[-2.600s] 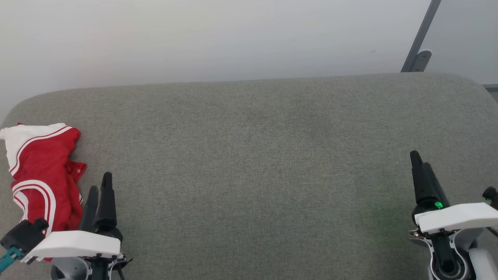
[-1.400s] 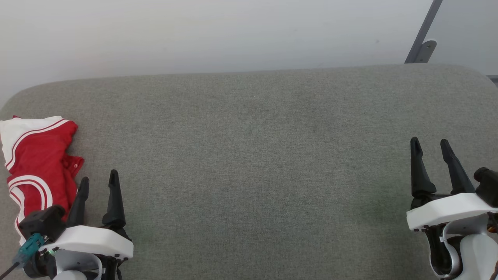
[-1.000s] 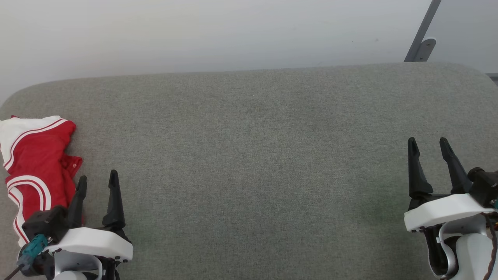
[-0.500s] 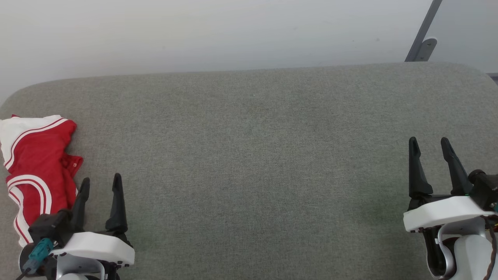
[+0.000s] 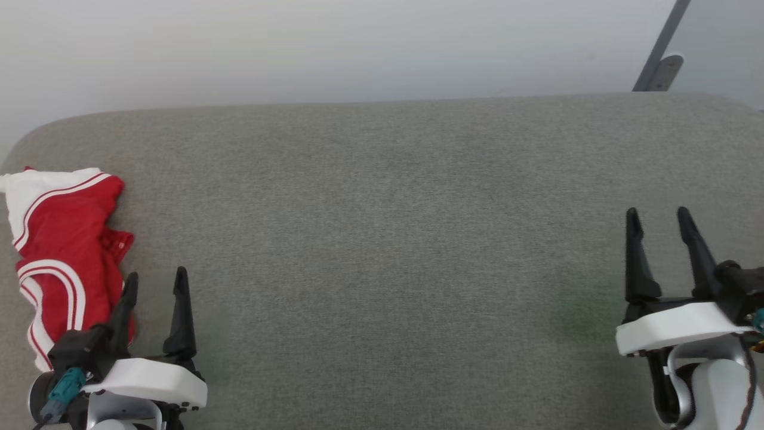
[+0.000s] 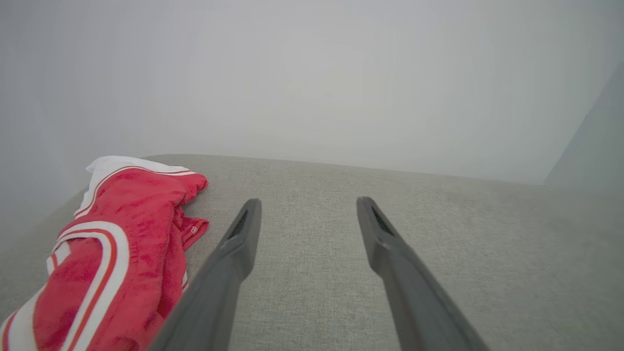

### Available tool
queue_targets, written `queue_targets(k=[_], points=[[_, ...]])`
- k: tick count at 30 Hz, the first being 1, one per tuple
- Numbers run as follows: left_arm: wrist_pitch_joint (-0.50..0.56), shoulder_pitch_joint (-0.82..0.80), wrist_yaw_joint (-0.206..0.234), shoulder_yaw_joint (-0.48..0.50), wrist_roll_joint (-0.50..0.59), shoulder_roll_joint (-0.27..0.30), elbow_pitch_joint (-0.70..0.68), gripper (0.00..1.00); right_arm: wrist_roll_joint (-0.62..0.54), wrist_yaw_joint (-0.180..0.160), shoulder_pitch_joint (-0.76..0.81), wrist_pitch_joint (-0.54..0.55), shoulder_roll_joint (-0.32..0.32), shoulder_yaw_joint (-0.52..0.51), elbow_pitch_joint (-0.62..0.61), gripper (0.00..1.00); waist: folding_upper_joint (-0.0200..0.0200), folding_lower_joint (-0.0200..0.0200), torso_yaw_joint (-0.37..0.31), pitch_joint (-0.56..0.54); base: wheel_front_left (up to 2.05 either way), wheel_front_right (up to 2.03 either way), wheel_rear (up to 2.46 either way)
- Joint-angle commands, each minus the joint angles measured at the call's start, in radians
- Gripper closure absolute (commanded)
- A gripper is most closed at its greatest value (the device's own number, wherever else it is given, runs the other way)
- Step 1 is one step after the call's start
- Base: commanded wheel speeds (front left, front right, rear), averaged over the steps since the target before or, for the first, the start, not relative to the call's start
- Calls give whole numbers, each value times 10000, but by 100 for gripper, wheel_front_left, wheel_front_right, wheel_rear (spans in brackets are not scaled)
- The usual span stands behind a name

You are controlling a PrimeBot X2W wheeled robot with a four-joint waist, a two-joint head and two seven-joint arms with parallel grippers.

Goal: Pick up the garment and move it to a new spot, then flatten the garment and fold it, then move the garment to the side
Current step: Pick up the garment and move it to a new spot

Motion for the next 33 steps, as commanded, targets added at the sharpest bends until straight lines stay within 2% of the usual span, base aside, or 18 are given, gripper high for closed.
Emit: queue_targets(k=[1, 9, 16, 25, 29, 33], points=[[-105, -42, -34, 165, 165, -41, -40, 0, -105, 0, -149, -106, 68, 171, 10, 0, 0, -1, 146, 14, 0, 0, 0], [-241, 498, -32, 582, 697, -350, -126, 0, -219, 0, -222, -245, 5, 1031, 198, 0, 0, -1, 1008, 80, 0, 0, 0], [-254, 785, 21, 1032, 948, -619, -260, 0, -17, -1, -398, -243, -23, 1910, 418, 0, 0, -1, 2237, 156, 0, 0, 0], [-254, 940, 108, 1009, 711, -779, -351, 0, 174, -1, -438, -243, -47, 2367, 726, 0, 0, -1, 4048, 97, 0, 0, 0], [-254, 1080, 177, 768, 311, -787, -389, 0, 197, -1, -440, -243, -72, 2547, 807, 0, 0, -1, 4474, 79, 0, 0, 0], [-253, 1081, 237, 673, 179, -784, -440, 0, 217, -1, -554, -243, -69, 2662, 836, 0, 0, -1, 4504, 125, 0, 0, 0]])
